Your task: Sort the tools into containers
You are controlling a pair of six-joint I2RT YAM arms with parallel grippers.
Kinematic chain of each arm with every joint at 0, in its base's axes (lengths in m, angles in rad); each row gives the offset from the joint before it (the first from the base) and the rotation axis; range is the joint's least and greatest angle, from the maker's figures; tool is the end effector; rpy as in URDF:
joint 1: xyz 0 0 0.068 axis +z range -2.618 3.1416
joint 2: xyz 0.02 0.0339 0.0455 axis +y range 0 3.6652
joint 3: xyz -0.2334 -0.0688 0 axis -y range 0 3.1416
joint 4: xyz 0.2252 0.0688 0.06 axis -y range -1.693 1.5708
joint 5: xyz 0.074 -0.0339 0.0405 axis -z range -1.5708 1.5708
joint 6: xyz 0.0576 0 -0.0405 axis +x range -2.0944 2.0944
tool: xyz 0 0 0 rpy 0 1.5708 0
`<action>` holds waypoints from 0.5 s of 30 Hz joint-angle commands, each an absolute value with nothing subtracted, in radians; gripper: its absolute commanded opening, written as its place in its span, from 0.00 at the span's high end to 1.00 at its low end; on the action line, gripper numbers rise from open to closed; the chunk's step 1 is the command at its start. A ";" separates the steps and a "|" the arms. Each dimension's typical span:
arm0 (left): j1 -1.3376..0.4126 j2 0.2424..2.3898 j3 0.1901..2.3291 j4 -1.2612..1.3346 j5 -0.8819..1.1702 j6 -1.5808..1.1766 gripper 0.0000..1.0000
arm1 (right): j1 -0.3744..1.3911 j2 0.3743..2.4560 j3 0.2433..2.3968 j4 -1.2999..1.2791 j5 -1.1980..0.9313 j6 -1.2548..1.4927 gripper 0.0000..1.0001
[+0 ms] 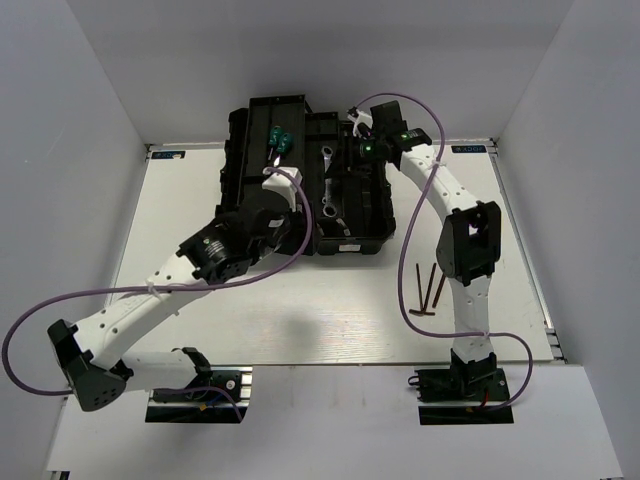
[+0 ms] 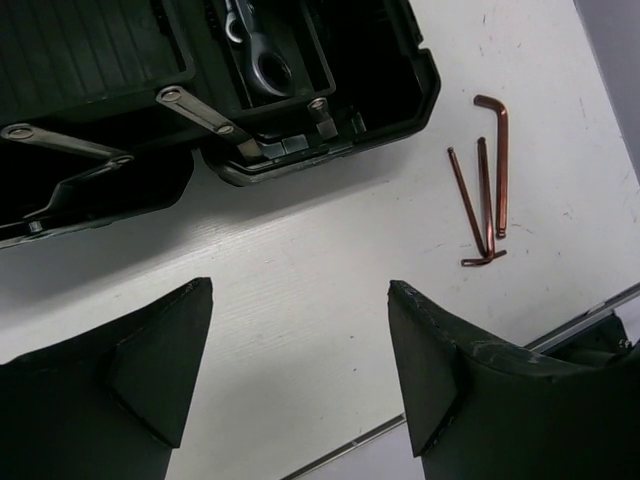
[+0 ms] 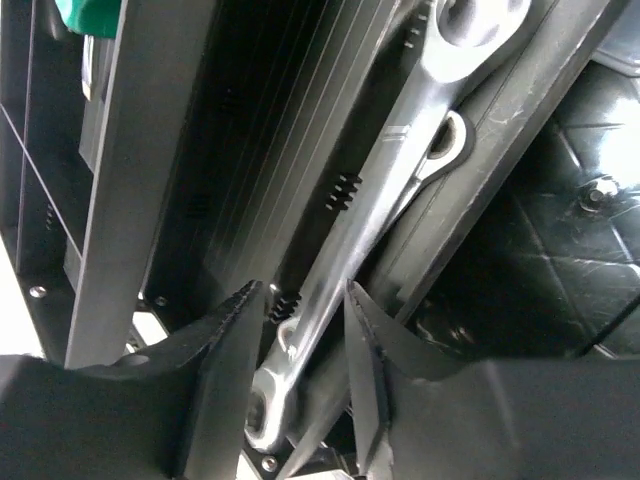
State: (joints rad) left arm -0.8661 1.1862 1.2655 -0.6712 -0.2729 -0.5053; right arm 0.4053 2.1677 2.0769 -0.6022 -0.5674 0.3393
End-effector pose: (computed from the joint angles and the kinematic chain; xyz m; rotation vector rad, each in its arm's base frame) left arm 0.1800 -0.1877 0.3353 0.2338 2.1684 -0.5025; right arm 0.4245 0.2158 0.2676 -0.3941 2.3092 1.0267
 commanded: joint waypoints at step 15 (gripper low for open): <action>-0.890 1.414 1.384 -0.485 -0.011 -0.368 0.77 | 0.327 1.741 1.978 -0.857 -0.215 0.118 1.00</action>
State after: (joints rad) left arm -0.8734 1.3792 1.3354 -0.5541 -0.1112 -0.4049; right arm 0.3588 1.8633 2.0285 -0.7349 -0.4015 0.1986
